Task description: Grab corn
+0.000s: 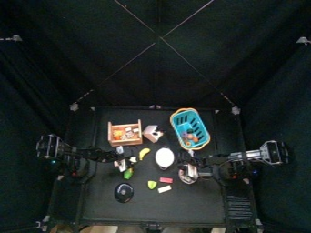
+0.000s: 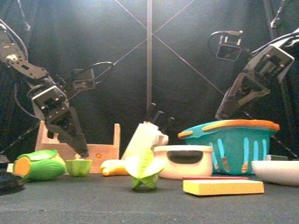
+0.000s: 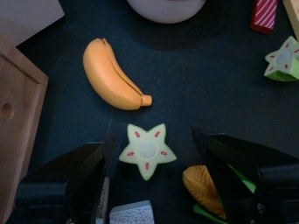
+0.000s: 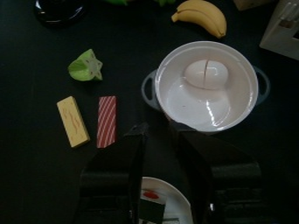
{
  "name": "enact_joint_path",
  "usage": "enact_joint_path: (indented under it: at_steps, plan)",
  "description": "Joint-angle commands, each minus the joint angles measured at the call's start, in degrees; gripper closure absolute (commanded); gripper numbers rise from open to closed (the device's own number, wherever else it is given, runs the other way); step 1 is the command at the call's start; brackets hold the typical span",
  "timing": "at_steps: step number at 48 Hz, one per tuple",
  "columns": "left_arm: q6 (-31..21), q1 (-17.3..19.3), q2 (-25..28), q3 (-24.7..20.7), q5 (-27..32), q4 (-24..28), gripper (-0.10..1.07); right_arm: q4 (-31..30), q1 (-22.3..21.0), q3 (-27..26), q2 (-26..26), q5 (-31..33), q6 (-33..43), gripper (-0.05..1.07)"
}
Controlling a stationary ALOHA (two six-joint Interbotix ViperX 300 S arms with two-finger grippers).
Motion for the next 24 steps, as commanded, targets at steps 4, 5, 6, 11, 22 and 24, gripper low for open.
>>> enact_joint_path:
  at_steps: [4, 5, 6, 11, 22, 24]
  plan:
    - [0.1, -0.1, -0.6, -1.2, -0.4, -0.1, -0.04, 0.1, -0.2, -1.2, -0.4, -0.4, 0.1, 0.34]
    - [0.0, -0.1, -0.6, -1.3, -0.4, -0.1, -0.04, 0.1, -0.2, -1.2, -0.4, -0.4, 0.1, 0.34]
    - [0.1, -0.2, -0.6, -1.4, -0.4, -0.1, -0.04, 0.0, -0.2, -1.2, -0.4, -0.4, 0.1, 0.34]
    - [0.0, -0.1, -1.1, -1.6, -0.4, -0.2, -0.04, 0.1, -0.2, -1.2, -0.4, -0.4, 0.1, 0.34]
    - [0.0, -0.6, -2.1, -2.0, 0.3, -0.4, -0.04, 0.1, -0.2, -1.1, -0.4, -0.4, 0.1, 0.34]
    - [0.0, -1.1, -2.5, -1.8, 0.9, -0.7, -0.04, 0.1, -0.2, -1.1, -0.4, -0.4, 0.1, 0.34]
